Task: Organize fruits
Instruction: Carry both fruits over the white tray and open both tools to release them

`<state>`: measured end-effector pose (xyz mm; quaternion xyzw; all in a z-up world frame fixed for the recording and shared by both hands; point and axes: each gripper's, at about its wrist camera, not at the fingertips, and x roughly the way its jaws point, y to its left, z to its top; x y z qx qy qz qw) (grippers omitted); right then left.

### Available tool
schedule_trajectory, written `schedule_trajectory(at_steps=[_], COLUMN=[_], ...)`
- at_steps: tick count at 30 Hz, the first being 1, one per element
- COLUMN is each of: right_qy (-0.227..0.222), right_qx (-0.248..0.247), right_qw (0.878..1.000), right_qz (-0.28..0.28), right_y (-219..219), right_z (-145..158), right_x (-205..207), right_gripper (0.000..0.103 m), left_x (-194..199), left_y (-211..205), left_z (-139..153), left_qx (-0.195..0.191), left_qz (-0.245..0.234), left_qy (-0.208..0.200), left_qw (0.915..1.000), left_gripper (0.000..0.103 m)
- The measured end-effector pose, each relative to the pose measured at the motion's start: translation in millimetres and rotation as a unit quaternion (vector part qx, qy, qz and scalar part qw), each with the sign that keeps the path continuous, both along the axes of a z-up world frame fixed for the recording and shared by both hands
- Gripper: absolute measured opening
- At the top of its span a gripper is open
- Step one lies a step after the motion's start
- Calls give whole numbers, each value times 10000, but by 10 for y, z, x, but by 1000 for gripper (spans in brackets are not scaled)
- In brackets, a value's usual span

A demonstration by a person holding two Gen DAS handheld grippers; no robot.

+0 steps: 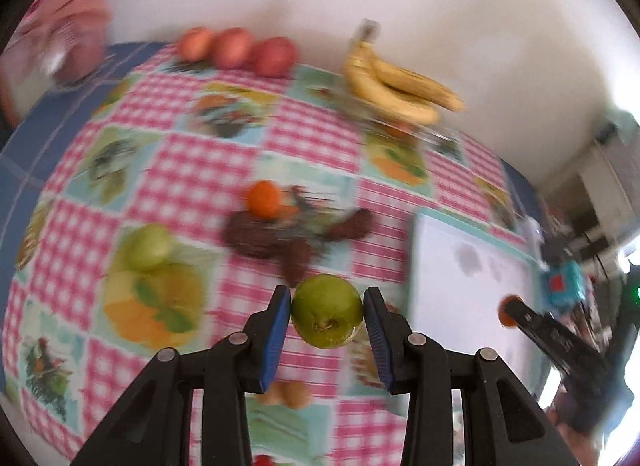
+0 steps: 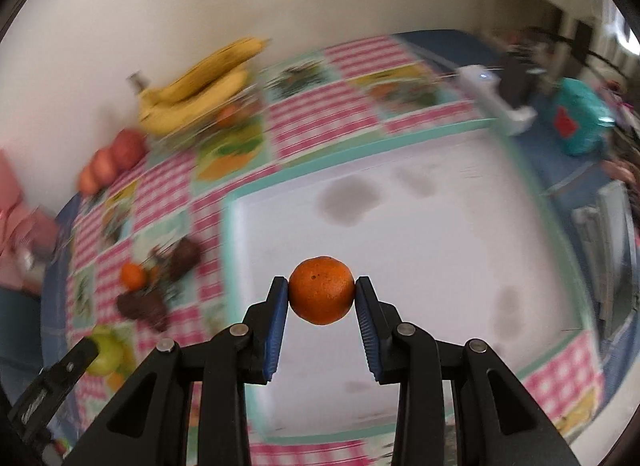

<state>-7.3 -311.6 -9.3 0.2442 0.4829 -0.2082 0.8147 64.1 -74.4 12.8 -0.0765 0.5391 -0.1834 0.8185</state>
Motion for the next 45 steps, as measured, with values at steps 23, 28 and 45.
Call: schedule_trajectory(at_steps=[23, 28, 45], right_qy=[163, 210, 280], right_qx=[-50, -125, -356], right_qw=[9967, 9968, 9964], right_qz=[-788, -756, -717], right_y=[-785, -794, -789], right_z=[-469, -541, -524], right_x=[23, 64, 120], right_gripper=[36, 36, 47], left_x=[321, 397, 593], left_y=[-1517, -1599, -1709], left_z=[-622, -630, -656], left_qx=[-37, -17, -57], left_qz=[-1524, -1582, -1626], left_qy=[384, 227, 23], left_qw=[9876, 9871, 9867], left_gripper=[40, 40, 41])
